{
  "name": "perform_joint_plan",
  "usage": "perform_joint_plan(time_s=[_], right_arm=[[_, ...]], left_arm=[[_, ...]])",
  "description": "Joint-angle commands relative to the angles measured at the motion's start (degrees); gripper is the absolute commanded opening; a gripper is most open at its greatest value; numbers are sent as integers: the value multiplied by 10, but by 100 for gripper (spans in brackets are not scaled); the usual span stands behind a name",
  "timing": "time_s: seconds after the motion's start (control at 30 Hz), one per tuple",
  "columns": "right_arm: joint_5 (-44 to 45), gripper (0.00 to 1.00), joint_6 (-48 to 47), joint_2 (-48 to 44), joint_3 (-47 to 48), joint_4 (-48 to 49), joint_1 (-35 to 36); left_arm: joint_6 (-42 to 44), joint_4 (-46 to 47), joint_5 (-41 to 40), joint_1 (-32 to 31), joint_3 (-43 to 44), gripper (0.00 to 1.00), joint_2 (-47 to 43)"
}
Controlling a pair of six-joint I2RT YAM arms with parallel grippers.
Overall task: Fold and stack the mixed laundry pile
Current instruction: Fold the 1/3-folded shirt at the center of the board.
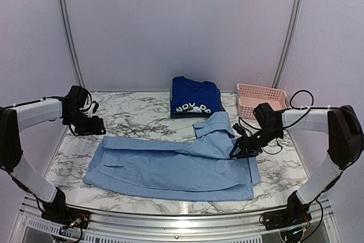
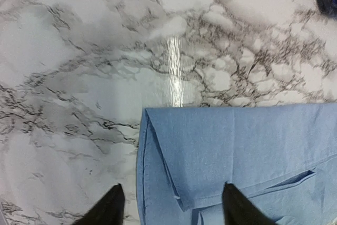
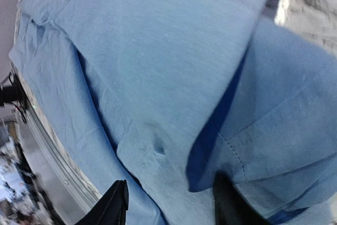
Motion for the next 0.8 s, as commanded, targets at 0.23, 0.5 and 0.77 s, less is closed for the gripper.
perform_joint_plan(time_s=[0.23, 0.5, 0.77], right_arm=[[120, 59, -11, -18, 193, 46, -7], [177, 59, -122, 136, 347, -4, 74], [234, 60, -186, 262, 436, -42, 133]], left_arm=[[-90, 204, -86, 0, -11, 99, -233], [-84, 178, -31, 0, 38, 99, -183], [-80, 178, -12, 0, 36, 99, -178]])
